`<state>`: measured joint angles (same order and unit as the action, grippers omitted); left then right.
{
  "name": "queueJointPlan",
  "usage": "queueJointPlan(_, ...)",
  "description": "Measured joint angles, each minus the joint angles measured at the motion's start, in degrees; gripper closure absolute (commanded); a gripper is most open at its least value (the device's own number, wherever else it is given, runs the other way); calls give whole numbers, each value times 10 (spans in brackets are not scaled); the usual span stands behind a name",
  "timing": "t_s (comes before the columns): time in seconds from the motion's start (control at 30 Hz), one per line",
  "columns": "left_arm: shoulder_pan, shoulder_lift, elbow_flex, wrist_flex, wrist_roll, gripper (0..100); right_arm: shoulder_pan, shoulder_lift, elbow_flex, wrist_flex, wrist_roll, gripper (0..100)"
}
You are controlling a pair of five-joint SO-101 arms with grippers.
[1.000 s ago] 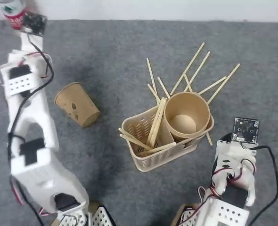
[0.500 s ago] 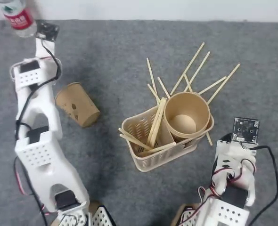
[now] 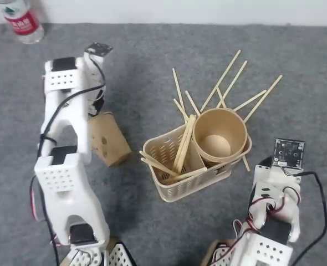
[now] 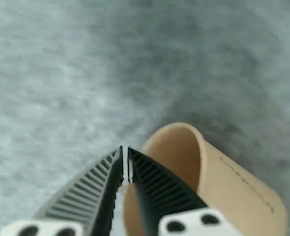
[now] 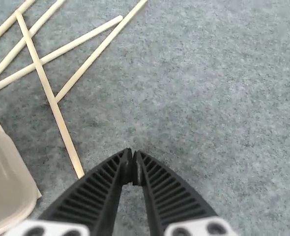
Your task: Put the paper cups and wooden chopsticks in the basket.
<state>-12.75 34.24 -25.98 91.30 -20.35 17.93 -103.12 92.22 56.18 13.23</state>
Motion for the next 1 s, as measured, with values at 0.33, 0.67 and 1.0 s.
queueJointPlan(0.33,33,-76,55,75,-58,988,0,0,0,0,7,991)
queueJointPlan(0.67,64,-267,228,75,-189,988,0,0,0,0,10,991)
queueJointPlan(1.0,64,-576,471,75,-247,988,0,0,0,0,10,991)
